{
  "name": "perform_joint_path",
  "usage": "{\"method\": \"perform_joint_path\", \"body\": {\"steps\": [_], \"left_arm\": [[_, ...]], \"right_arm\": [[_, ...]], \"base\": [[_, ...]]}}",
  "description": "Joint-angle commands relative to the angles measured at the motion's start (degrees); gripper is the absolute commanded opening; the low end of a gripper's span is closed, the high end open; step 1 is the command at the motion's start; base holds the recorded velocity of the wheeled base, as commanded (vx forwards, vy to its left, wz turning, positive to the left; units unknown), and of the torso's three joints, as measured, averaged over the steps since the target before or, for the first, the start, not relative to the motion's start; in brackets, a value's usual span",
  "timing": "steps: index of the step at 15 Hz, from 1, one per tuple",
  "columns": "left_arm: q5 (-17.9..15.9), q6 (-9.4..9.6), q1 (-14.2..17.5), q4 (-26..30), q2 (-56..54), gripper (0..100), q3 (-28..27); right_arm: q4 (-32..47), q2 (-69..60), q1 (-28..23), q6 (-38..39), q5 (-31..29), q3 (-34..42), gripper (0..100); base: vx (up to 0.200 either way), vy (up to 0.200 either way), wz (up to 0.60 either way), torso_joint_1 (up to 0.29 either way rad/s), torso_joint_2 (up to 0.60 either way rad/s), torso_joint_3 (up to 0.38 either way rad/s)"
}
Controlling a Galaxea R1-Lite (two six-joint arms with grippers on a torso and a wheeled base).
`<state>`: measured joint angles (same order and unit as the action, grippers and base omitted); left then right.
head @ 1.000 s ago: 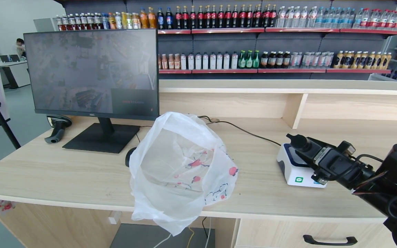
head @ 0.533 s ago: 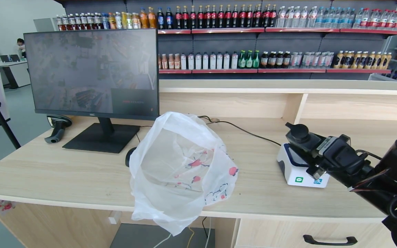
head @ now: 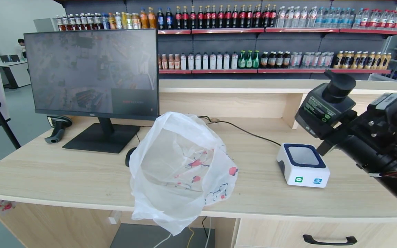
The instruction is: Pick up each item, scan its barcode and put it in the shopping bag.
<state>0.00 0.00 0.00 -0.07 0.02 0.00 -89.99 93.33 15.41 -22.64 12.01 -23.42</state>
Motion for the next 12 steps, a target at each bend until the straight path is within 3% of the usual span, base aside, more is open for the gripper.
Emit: {"method": "perform_joint_path", "body": {"steps": [1, 6, 12], "left_arm": [[0.0, 0.0, 0.0, 0.0, 0.0, 100, 0.0], [0.0, 0.0, 0.0, 0.0, 0.0, 100, 0.0], [0.0, 0.0, 0.0, 0.0, 0.0, 100, 0.0]], "right_arm": [[0.0, -4.6, 0.3, 5.2, -0.1, 0.2, 0], [0.0, -6.6, 1.4, 21.1, 0.3, 1.2, 0], [0.0, -4.6, 4.3, 21.0, 0.2, -0.9, 0]], "base": [[0.0, 0.0, 0.0, 0.0, 0.0, 0.0], [0.0, 0.0, 0.0, 0.0, 0.0, 0.0], [0.0, 0.0, 0.0, 0.0, 0.0, 0.0]]}}
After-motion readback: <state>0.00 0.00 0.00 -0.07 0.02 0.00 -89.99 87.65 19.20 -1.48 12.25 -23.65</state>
